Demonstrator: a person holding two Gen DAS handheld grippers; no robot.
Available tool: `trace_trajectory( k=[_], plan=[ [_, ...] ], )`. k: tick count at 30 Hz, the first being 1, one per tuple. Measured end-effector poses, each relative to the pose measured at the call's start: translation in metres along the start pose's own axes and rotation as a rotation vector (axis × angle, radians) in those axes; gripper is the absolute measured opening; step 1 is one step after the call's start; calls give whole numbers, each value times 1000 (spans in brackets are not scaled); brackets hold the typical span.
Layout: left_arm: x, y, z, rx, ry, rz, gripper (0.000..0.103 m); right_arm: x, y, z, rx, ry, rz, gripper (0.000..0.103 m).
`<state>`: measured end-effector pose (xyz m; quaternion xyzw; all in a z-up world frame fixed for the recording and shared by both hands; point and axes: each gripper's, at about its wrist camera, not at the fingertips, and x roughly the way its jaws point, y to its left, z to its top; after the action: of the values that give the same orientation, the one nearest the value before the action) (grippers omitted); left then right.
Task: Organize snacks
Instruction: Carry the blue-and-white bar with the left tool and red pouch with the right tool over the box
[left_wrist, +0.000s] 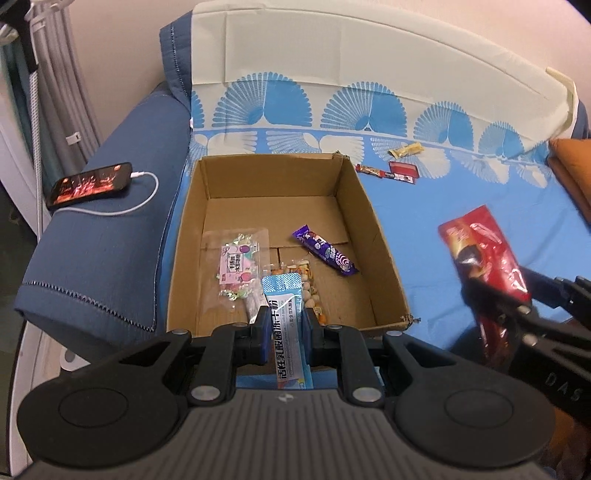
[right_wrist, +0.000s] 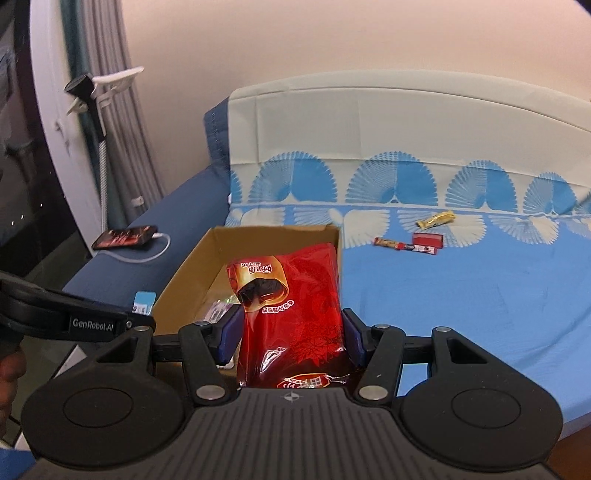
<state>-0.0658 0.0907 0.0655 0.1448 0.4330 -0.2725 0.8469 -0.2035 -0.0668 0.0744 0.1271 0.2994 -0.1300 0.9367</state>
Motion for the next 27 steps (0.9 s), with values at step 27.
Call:
trace_trajectory(
  k=[27],
  plan=[
    [-9, 19, -11, -58, -25, -62, 19, -4, 26, 0, -87, 24, -7, 59]
  ],
)
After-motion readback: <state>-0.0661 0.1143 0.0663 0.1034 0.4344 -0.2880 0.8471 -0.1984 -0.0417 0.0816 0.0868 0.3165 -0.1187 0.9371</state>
